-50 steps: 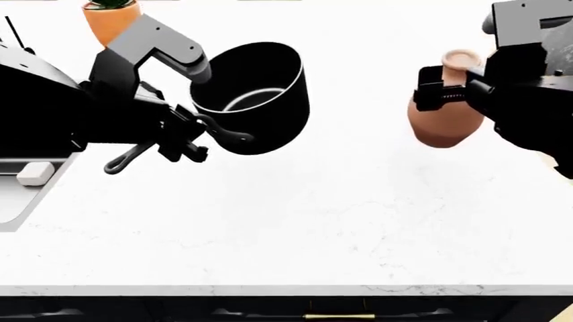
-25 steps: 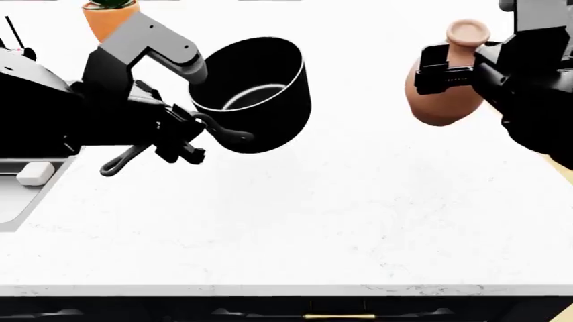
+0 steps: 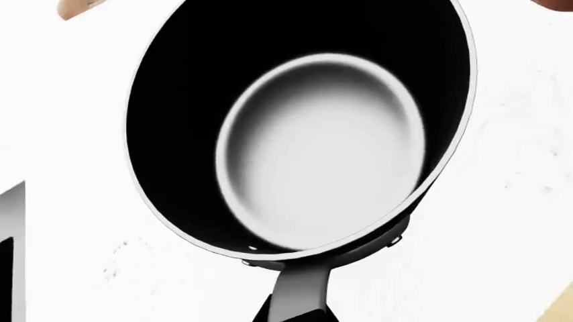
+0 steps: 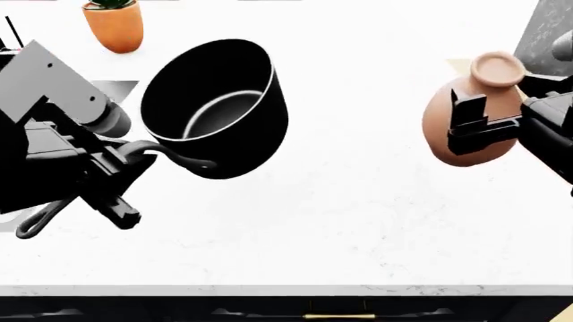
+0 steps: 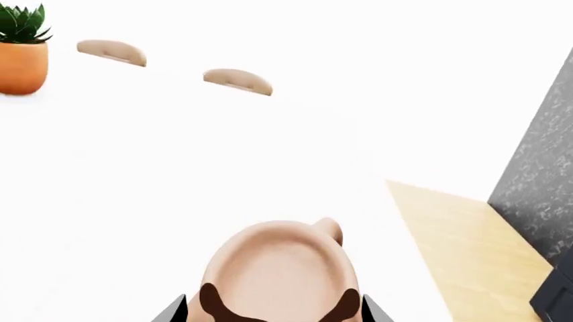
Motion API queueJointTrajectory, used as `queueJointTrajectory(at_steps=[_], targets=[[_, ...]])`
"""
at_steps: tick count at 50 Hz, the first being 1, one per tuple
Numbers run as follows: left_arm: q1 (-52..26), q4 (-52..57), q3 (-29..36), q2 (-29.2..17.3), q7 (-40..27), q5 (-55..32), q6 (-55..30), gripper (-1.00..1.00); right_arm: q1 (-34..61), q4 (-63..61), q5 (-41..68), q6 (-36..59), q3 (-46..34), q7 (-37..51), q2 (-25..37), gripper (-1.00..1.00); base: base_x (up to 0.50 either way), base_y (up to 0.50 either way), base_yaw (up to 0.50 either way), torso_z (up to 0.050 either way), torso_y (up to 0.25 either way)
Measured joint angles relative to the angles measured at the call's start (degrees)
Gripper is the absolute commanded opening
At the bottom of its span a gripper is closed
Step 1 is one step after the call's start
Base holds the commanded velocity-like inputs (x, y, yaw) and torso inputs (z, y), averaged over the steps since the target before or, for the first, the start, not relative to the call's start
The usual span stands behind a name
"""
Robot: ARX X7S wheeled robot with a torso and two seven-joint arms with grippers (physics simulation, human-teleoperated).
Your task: Pick the jug and pot and place them in the sink. Then turn on the water.
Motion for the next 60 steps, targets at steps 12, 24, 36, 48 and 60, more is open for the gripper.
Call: queueJointTrajectory(at_steps=[12,24,36,48,60], targets=[[4.27,8.47,-1.27,-11.23,-1.44,-0.95,3.06,-1.00,-5.98,-7.65,10.74,1.12,7.45,5.36,4.92,-1.00,-0.19,0.00,0.00,0.001,0.004],[8.65,12.17,-1.97,-15.67,-1.61,-3.24,3.86,-1.00,-6.38,-9.92,14.05,1.62,8.12,7.38,5.59,-1.00,-0.29,0.00,0.00,0.001,0.001],[12.33,13.46,-2.65,-17.21,-1.34,-3.74,4.57,-1.00,-4.15,-10.72,14.19,2.67,6.16,8.12,5.13,-1.00,0.00,0.50,0.00,0.002,0.003],[13.82,13.52,-3.43,-17.79,-2.14,-2.88,4.22,-1.00,-2.91,-11.18,14.58,3.03,4.63,8.28,4.60,-1.00,0.00,0.50,0.00,0.001,0.003],[13.89,13.43,-4.35,-17.77,-2.46,-3.16,3.45,-1.00,-2.40,-11.46,15.21,2.98,4.01,8.69,4.57,-1.00,0.00,0.50,0.00,0.001,0.003]])
